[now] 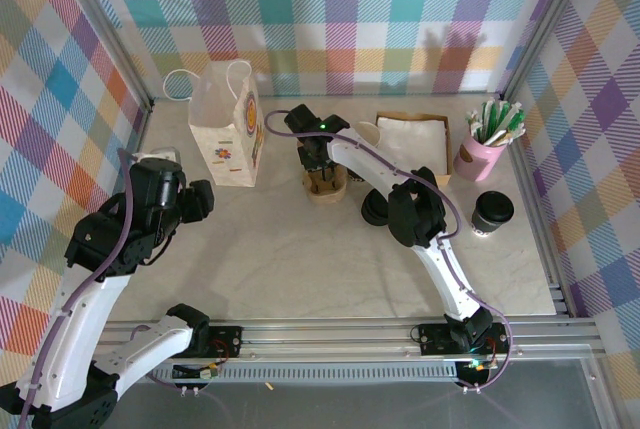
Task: Pack the takeout coffee
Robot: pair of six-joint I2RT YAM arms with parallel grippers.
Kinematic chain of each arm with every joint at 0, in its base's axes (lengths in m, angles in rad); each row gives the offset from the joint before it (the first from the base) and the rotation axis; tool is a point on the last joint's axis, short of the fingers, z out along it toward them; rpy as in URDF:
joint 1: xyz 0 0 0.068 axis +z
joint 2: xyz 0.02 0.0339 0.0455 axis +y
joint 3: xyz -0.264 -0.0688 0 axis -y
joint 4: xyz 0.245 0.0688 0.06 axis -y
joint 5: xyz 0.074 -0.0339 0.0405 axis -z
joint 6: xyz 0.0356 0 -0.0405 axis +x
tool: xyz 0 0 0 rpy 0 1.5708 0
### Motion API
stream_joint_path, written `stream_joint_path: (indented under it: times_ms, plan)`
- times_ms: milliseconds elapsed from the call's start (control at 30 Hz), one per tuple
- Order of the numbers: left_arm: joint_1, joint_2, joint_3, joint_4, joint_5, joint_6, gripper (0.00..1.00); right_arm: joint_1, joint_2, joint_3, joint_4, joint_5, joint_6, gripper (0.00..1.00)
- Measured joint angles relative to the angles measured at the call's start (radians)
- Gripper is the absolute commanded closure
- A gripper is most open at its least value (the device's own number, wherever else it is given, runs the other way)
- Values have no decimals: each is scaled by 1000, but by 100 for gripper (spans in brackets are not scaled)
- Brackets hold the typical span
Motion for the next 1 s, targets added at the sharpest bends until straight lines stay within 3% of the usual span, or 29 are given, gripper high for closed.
stream_joint_path:
  times_ms: [400,733,1000]
  plan:
    - [0,63,89,5,-127,47,27,0,-97,-84,6,-2,-25,65]
    - [0,90,107,5,-162,48,27,0,-154,-101,39,-23,-56,65]
    - [18,195,231,5,-199,63,27,0,-202,-130,48,-80,-59,65]
